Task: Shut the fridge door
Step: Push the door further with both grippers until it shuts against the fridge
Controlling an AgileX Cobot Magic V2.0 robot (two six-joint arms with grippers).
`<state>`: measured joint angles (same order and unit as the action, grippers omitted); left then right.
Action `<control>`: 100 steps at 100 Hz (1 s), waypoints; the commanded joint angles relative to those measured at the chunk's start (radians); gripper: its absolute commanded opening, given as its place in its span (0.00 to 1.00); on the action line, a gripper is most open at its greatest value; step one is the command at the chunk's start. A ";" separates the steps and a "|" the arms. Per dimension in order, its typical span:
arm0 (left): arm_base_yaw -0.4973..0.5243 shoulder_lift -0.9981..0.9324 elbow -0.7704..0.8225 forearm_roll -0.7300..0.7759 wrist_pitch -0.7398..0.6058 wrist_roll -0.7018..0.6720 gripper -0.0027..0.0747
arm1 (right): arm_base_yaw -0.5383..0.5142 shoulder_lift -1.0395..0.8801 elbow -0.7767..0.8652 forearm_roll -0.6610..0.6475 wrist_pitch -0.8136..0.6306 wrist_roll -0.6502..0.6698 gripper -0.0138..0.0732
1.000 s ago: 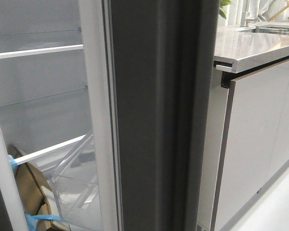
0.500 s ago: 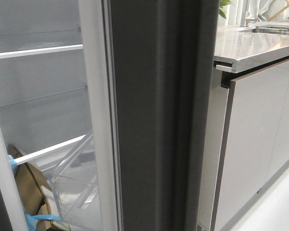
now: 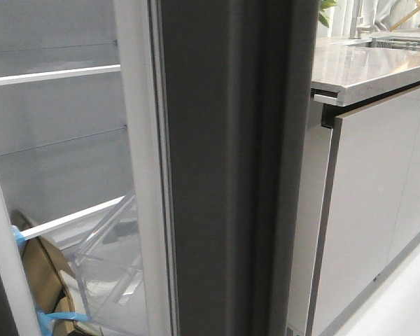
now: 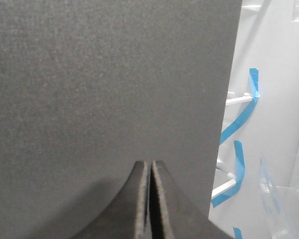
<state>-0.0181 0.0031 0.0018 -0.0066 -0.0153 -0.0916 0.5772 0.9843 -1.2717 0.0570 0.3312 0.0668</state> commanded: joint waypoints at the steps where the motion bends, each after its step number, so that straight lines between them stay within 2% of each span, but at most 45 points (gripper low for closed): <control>1: -0.005 0.019 0.028 -0.002 -0.077 -0.004 0.01 | 0.013 0.025 -0.047 -0.001 -0.099 -0.002 0.07; 100: -0.005 0.019 0.028 -0.002 -0.077 -0.004 0.01 | 0.023 0.317 -0.055 0.011 -0.371 0.040 0.07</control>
<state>-0.0181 0.0031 0.0018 -0.0066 -0.0153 -0.0916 0.5964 1.3068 -1.2935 0.0644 0.0655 0.1060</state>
